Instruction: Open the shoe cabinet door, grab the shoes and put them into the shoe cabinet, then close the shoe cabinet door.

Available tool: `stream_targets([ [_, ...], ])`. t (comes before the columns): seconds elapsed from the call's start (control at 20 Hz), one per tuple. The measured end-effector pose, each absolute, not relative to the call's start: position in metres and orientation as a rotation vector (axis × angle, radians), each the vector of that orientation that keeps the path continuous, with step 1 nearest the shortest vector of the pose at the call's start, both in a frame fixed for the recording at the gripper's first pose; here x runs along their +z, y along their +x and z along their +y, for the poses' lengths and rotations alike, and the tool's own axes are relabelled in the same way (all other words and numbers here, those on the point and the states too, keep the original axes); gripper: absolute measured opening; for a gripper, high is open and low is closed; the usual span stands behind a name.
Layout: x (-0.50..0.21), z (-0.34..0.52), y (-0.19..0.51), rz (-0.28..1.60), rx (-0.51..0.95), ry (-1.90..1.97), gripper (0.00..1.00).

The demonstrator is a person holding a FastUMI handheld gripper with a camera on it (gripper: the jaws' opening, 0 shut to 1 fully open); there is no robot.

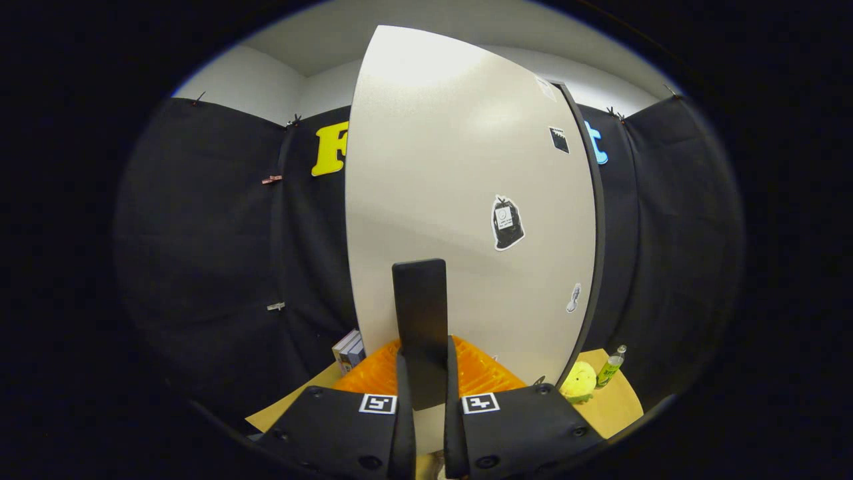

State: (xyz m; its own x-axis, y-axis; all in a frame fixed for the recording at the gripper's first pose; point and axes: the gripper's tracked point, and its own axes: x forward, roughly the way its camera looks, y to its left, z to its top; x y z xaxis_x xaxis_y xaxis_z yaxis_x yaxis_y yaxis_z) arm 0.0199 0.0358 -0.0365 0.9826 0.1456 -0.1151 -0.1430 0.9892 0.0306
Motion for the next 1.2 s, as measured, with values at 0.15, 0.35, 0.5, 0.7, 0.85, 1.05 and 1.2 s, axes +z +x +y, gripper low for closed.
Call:
stream_targets([
  [0.15,-0.035,0.015,-0.004,0.123,0.179,0.022,0.21],
  [0.35,-0.031,-0.017,-0.028,0.124,0.189,0.018,0.21],
  [0.5,-0.03,-0.042,-0.041,0.126,0.188,0.038,0.2],
  [0.7,-0.028,-0.069,-0.054,0.128,0.154,0.036,0.2],
  [0.85,-0.025,-0.09,-0.062,0.123,0.127,0.054,0.2],
  [1.05,-0.023,-0.122,-0.064,0.112,0.082,0.047,0.19],
  [1.2,-0.021,-0.144,-0.065,0.102,0.057,0.044,0.19],
])
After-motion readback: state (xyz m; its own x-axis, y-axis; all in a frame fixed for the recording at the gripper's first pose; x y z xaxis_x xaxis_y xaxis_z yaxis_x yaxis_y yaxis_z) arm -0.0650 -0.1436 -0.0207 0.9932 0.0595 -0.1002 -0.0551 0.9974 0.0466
